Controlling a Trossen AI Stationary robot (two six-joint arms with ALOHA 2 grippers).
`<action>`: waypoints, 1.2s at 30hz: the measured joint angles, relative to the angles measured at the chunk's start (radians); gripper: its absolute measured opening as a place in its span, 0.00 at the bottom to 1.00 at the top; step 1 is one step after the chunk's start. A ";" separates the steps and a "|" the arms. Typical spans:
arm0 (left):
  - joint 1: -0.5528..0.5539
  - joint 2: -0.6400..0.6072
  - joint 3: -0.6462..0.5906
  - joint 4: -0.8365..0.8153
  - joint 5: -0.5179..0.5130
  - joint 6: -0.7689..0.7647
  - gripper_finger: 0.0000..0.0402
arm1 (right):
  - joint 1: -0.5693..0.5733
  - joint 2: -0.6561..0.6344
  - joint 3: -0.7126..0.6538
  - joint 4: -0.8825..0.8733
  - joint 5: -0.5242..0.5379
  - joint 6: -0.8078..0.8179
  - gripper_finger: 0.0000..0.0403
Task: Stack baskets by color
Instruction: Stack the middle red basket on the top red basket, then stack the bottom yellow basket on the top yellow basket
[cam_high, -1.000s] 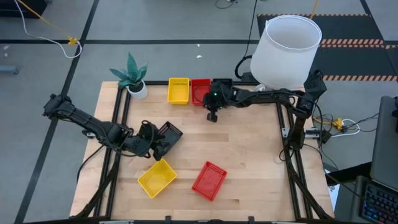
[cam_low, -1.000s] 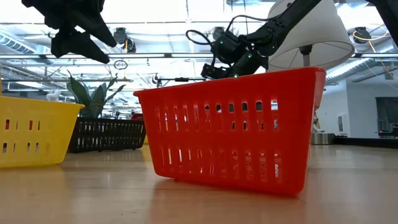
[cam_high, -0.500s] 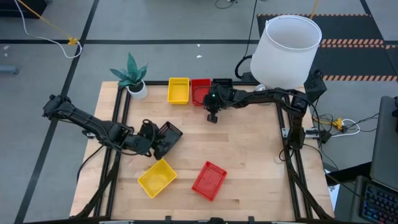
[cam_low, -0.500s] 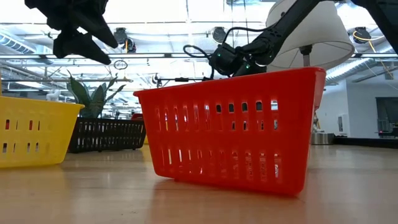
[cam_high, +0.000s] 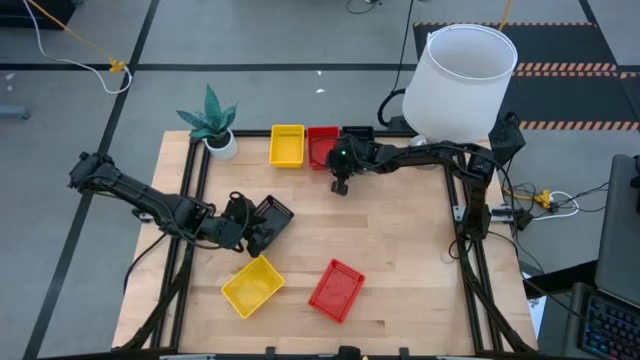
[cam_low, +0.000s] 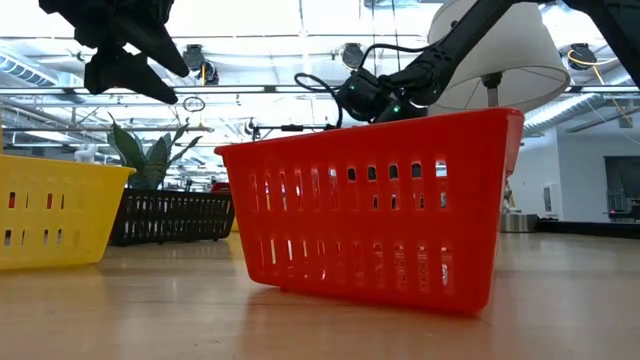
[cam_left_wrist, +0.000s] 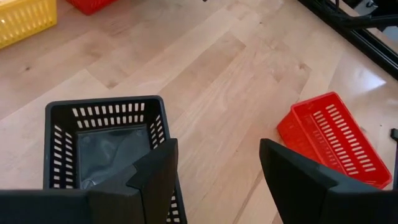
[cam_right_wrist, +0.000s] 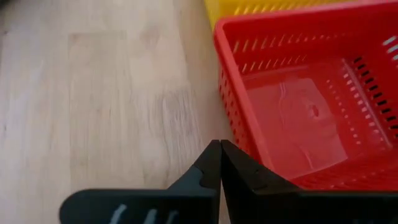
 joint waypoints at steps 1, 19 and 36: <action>0.000 0.000 0.000 0.000 0.000 0.000 0.57 | 0.000 0.000 0.000 0.012 0.000 0.012 0.00; 0.000 0.000 0.000 0.000 0.000 -0.007 0.57 | -0.013 -0.001 0.000 0.093 0.041 0.165 0.00; -0.005 0.000 0.000 0.002 0.010 -0.011 0.57 | 0.020 -0.038 0.000 0.070 0.021 0.211 0.00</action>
